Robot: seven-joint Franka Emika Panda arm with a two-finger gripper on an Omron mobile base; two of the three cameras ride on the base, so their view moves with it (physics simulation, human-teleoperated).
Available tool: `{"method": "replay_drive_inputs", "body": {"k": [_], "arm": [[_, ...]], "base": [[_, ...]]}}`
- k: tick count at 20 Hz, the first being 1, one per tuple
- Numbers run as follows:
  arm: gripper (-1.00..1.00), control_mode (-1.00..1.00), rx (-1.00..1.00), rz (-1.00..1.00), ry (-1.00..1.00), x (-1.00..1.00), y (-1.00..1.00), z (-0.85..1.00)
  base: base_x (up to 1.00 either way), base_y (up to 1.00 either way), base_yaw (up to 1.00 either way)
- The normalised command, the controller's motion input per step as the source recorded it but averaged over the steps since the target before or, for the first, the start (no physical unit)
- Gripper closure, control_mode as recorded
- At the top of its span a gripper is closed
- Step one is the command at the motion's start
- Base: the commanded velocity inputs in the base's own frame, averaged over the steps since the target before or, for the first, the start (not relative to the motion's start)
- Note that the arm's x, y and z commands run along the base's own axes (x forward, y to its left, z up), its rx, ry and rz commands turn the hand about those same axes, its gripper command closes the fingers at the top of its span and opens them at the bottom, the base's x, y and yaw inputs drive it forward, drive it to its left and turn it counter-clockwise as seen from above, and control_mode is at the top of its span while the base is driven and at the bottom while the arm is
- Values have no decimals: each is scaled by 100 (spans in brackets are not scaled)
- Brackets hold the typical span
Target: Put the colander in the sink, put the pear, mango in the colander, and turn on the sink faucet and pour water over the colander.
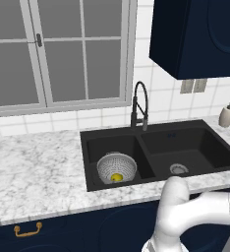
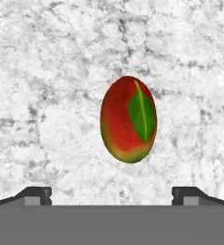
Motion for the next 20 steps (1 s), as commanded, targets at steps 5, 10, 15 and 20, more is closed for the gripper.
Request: {"method": "replay_drive_inputs", "body": {"k": [5,10,15,20], "arm": [[-100,-100,0,0,12,24,-28,-16],[-100,-100,0,3,10,30,-28,-9],[-100,-100,5,9,7,21,-22,-29],[100,-100,11,11,12,3,-8,-41]], "base": [[0,0,0],[0,0,0],[0,0,0],[0,0,0]]}}
